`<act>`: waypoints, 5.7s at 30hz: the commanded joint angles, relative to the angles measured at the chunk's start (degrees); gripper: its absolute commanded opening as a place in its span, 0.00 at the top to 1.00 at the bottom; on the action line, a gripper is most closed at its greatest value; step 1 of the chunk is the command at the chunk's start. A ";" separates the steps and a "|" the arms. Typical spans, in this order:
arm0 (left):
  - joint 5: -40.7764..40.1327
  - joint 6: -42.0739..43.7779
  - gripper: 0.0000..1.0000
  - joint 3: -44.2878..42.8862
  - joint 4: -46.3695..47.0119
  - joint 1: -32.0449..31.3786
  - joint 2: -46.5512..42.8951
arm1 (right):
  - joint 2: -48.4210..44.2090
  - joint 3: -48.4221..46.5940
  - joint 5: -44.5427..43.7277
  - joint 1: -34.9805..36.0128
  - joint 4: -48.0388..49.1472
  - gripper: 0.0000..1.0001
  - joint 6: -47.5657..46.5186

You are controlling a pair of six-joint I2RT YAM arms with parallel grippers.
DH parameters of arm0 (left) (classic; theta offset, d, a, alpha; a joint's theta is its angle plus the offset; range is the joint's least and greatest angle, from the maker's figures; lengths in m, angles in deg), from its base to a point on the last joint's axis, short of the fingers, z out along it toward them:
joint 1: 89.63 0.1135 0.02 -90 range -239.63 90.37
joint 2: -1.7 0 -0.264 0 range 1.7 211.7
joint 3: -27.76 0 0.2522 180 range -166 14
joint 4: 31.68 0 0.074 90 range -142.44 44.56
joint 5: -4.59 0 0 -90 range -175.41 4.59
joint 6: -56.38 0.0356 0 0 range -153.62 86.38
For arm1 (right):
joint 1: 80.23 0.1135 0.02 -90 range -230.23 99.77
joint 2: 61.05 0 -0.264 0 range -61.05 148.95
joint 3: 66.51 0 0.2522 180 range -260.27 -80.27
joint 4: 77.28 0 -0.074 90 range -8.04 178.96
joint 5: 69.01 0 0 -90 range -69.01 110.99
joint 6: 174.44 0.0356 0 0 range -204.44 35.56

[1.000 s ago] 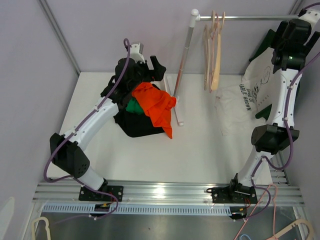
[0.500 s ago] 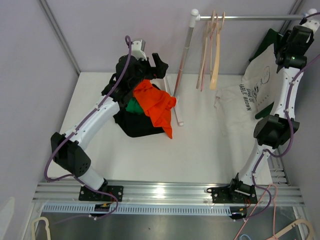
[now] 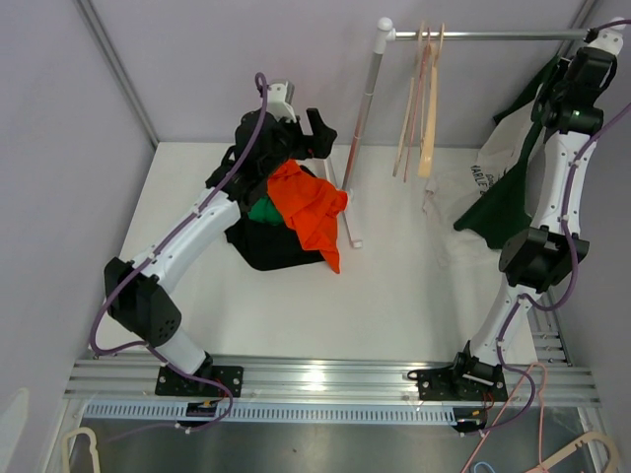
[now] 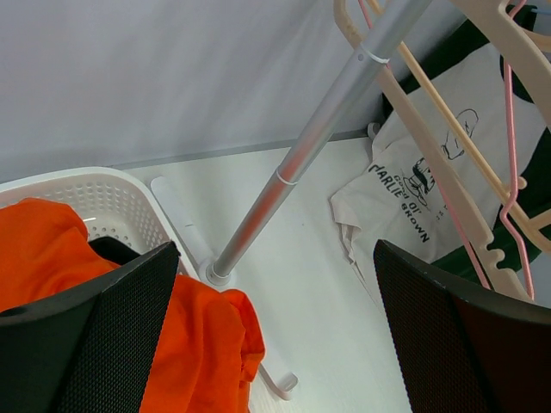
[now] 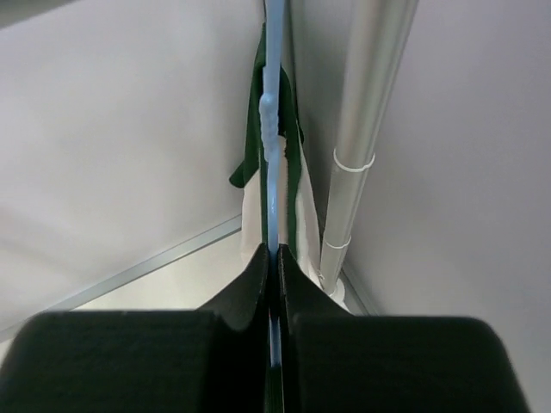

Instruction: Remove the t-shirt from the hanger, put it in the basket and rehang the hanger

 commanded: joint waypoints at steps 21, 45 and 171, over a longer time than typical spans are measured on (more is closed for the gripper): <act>-12.46 7.03 0.00 1.82 5.53 -1.93 -4.55 | -10.33 -1.31 11.52 7.47 9.69 1.00 -7.65; 3.69 4.12 0.01 12.63 13.44 -2.02 -17.03 | -26.42 17.58 -2.37 17.32 7.06 1.00 -0.63; 14.85 -5.63 0.94 -52.16 -23.97 -2.56 10.04 | -42.17 28.50 -6.50 31.91 6.88 1.00 3.24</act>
